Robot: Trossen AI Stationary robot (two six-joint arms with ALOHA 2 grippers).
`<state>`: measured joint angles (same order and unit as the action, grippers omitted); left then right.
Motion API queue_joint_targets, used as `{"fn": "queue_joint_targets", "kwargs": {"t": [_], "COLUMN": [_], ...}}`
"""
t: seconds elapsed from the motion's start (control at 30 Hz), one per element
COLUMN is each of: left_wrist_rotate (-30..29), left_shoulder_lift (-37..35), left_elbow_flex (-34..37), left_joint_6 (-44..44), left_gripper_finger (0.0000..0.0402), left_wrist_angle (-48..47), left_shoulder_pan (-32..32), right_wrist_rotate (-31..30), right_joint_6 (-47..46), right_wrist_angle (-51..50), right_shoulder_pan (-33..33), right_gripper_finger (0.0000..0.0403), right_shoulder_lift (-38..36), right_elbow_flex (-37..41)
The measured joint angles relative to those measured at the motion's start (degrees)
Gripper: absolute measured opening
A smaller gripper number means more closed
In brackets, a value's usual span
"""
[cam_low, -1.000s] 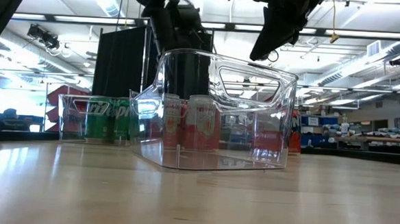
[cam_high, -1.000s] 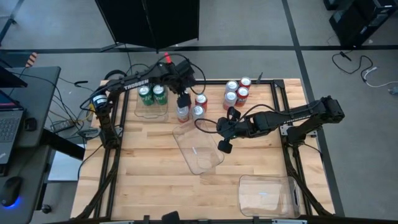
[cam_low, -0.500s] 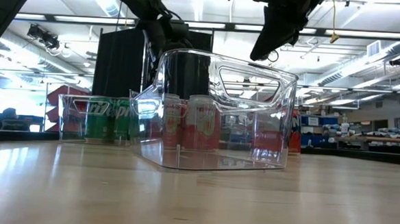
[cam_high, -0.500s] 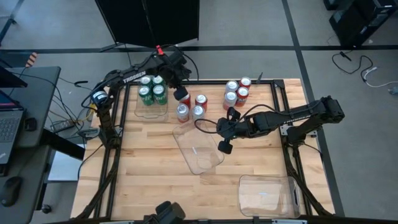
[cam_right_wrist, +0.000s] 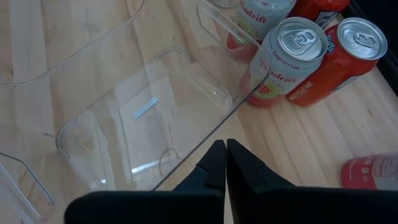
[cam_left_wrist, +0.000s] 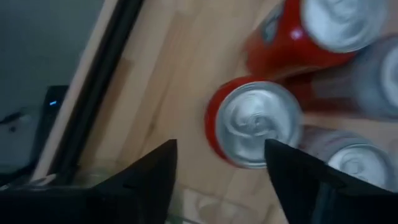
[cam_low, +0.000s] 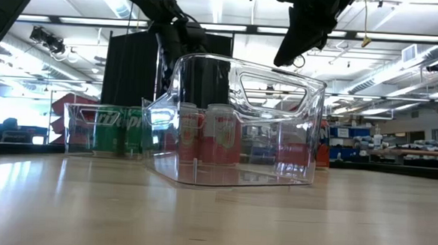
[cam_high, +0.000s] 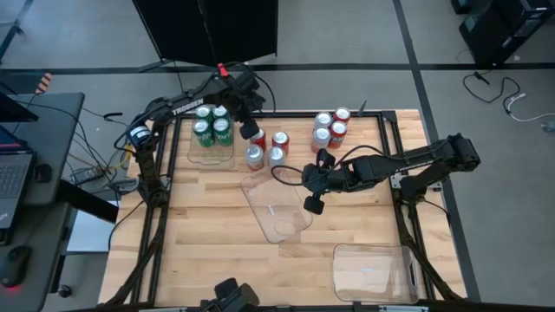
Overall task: Sort soda cans
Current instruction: Put the bottom left orange soda can into the center transparent bin
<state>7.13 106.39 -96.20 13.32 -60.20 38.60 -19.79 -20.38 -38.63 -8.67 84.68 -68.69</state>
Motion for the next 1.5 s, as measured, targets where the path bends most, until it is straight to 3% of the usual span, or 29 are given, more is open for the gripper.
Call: {"fn": "queue_joint_targets", "kwargs": {"t": [0.1, 0.23, 0.33, 0.53, 0.87, 1.03, 1.17, 1.5], "left_wrist_rotate": [-0.54, 3.36, 3.93, 3.46, 1.56, -0.4, -0.34, -2.14], "left_shoulder_lift": [0.0, 0.0, 0.0, -0.02, -0.02, -0.02, 0.09, 2.19], "left_elbow_flex": [0.0, 0.0, 0.0, 0.0, 0.0, 0.0, 0.0, -0.04], "left_joint_6": [0.0, 0.15, 1.52, 1.55, -2.92, -3.3, -3.3, -3.03], "left_gripper_finger": [0.017, 0.0042, 0.0014, 0.0061, 0.0255, 0.0322, 0.0341, 0.0344], "left_wrist_angle": [0.03, -1.36, -2.35, -2.86, 1.71, 3.3, 2.96, 1.69], "left_shoulder_pan": [-0.04, -0.1, -0.41, -1.92, -4.99, -5.09, -5.13, -4.97], "right_wrist_rotate": [0.0, 0.0, 0.0, 0.0, 0.52, 1.48, 1.49, 1.51], "right_joint_6": [0.0, 0.0, 0.0, 0.01, 0.31, 0.66, 0.93, 1.0], "right_wrist_angle": [0.0, 0.0, 0.0, 0.0, -0.02, -0.02, 0.0, 0.04], "right_shoulder_pan": [0.0, 0.0, 0.0, 0.0, 0.02, 0.0, 0.0, 0.0], "right_gripper_finger": [0.0003, 0.0004, 0.0001, 0.0002, 0.0012, 0.0015, 0.0018, 0.0021], "right_shoulder_lift": [0.0, 0.0, 0.0, 0.0, 0.0, 0.0, 0.0, 0.0], "right_elbow_flex": [0.0, 0.0, 0.0, 0.0, 0.0, 0.0, 0.0, 0.0]}}
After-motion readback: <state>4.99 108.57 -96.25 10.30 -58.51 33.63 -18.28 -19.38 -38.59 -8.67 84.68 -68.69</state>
